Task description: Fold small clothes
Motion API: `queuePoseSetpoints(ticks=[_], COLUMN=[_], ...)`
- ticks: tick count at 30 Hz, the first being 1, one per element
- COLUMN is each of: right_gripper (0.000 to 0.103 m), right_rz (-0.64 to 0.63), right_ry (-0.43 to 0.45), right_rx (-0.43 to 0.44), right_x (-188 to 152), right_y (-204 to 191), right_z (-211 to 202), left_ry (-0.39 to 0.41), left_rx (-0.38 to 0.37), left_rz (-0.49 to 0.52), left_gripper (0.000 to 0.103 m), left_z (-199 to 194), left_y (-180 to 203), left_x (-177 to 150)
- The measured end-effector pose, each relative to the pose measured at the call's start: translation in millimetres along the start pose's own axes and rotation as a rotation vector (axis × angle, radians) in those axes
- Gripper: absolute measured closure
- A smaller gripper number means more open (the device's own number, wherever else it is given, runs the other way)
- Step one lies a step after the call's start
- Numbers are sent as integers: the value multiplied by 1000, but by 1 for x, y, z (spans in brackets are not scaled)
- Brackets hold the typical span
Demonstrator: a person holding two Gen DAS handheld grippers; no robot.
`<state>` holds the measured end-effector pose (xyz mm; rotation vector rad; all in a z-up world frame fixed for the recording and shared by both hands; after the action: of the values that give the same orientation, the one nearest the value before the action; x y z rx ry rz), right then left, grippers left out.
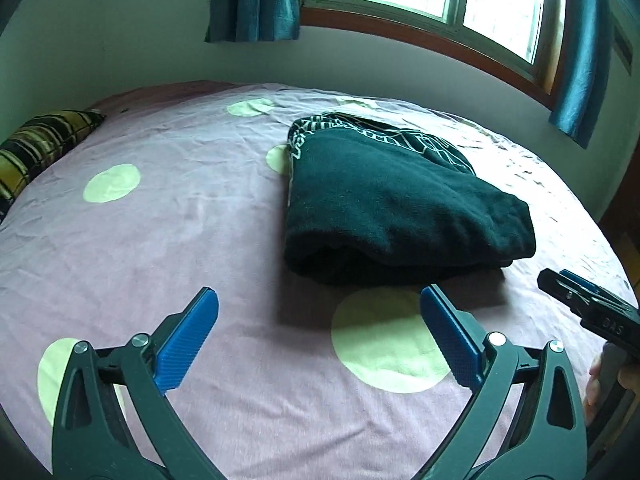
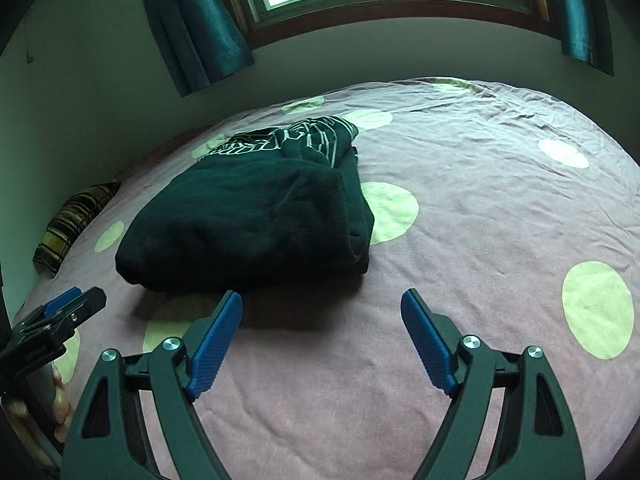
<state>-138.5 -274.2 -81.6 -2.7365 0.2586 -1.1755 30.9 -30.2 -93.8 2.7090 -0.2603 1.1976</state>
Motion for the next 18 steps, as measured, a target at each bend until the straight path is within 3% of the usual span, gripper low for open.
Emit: queuePoseSetpoints(ticks=[5, 12, 18], right_gripper=[22, 22, 22], right_rz=[-18, -26, -45], right_ry=[7, -8, -12], right_rx=[11, 18, 16], right_x=[-1, -9, -14], right_y=[-10, -22, -30], right_z=[-4, -1, 1], left_ry=[25, 7, 12], left_rx=[51, 9, 33], left_rz=[24, 9, -8], left_gripper=[2, 2, 2], left_z=[-6, -6, -9], left_y=[0, 6, 3], left_x=[-5, -8, -7])
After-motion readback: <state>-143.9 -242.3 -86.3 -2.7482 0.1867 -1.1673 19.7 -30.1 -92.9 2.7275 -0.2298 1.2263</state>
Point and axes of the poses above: each gripper's, at about its wrist camera, not at the fingertips, and z roughly the way its jaws point, y to its right, x to its top, the point moved 9 cm from there along z, roughly the way its jaws point, and after that the axes turned 2 degrees about x, right-handed, at the moved point
